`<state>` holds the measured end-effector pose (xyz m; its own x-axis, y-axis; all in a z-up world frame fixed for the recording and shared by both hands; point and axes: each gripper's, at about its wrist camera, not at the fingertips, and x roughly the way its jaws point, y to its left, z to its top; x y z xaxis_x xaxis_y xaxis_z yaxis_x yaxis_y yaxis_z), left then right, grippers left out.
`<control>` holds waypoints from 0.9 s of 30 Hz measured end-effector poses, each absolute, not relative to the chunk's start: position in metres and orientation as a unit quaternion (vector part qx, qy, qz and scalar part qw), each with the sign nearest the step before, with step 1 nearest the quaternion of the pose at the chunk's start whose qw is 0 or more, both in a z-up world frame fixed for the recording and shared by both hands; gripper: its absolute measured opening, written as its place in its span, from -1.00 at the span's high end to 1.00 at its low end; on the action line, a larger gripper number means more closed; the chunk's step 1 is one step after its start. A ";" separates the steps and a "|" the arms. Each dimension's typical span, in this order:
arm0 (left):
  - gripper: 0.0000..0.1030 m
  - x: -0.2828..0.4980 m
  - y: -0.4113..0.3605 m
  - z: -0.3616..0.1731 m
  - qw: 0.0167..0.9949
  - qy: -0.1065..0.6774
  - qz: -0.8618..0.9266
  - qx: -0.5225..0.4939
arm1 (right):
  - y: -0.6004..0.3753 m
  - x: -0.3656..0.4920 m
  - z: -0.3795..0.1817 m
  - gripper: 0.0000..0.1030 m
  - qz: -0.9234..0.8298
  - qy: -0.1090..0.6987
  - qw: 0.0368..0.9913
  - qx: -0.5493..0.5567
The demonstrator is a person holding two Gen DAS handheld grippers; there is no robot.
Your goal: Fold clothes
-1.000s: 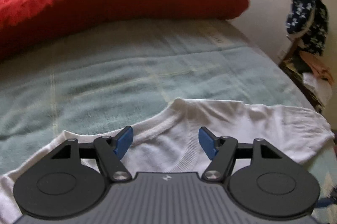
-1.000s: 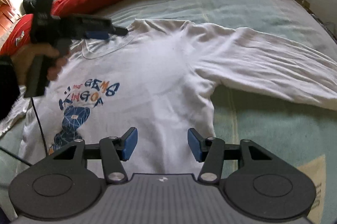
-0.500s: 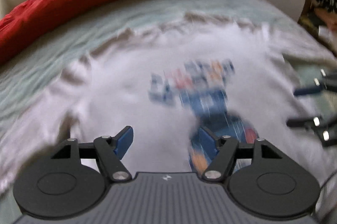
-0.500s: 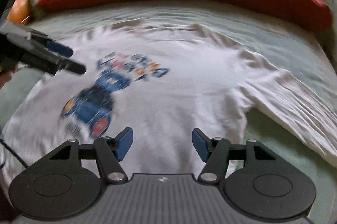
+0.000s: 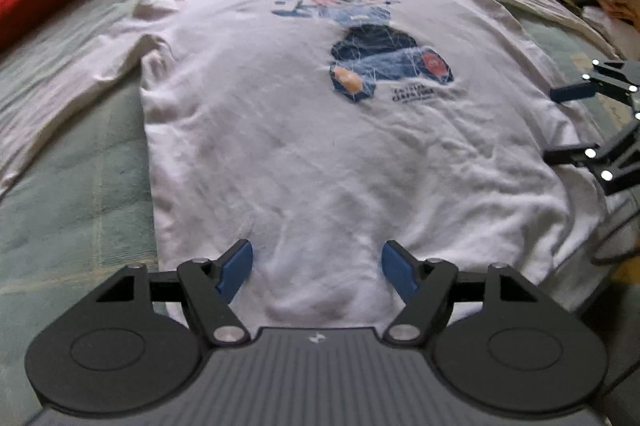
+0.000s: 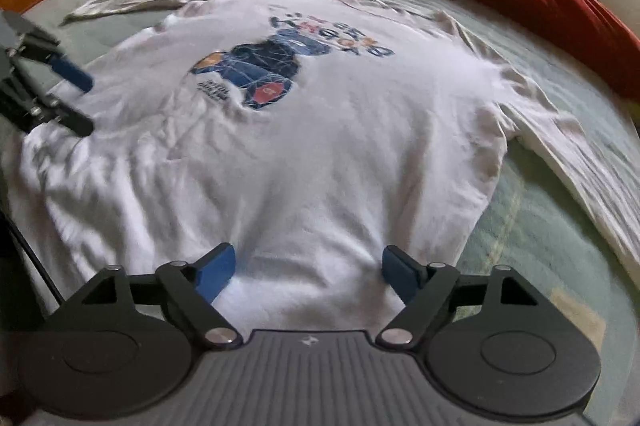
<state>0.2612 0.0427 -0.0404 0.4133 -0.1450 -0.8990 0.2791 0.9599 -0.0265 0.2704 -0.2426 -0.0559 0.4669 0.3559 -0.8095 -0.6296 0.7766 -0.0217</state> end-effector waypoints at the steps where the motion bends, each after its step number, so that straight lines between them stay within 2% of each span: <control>1: -0.40 0.259 0.046 -0.040 0.841 0.522 -0.133 0.057 | -0.239 0.268 -0.057 -0.73 0.281 0.423 0.846 -0.162; 3: -0.34 0.255 0.053 -0.036 0.846 0.511 -0.142 0.044 | -0.235 0.264 -0.056 -0.73 0.260 0.419 0.854 -0.164; 8: -0.38 0.248 0.063 -0.041 0.843 0.506 -0.180 0.041 | -0.219 0.260 -0.040 -0.72 0.236 0.410 0.871 -0.131; 12: -0.41 0.241 0.065 -0.049 0.846 0.489 -0.202 0.061 | -0.197 0.254 -0.053 -0.73 0.233 0.415 0.867 -0.148; 17: -0.46 0.243 0.065 -0.052 0.848 0.481 -0.213 0.067 | -0.194 0.251 -0.061 -0.90 0.221 0.411 0.874 -0.139; 27: -0.50 0.237 0.067 -0.056 0.861 0.461 -0.206 0.055 | -0.196 0.251 -0.066 -1.00 0.196 0.412 0.882 -0.115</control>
